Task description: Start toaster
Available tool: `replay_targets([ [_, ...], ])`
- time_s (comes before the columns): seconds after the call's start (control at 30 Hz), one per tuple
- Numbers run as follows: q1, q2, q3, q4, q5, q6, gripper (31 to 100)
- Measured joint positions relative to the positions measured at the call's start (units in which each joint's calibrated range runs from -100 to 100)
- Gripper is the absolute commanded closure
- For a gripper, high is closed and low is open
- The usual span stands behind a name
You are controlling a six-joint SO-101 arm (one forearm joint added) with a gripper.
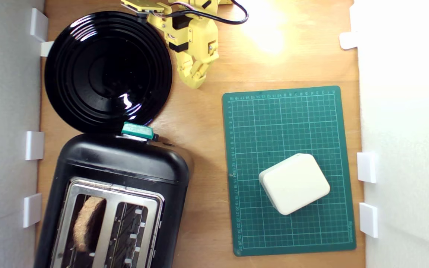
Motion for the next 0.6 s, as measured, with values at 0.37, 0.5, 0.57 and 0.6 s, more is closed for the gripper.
replay_targets([
  [0.37,4.88,9.09,-10.10,3.76,1.36,9.10,98.9],
  [0.5,7.59,16.92,-19.56,3.85,1.36,14.60,98.9],
  [0.57,8.68,21.18,-24.00,3.85,1.36,18.26,98.9],
  [0.6,9.22,23.18,-26.04,3.85,1.36,20.09,98.9],
])
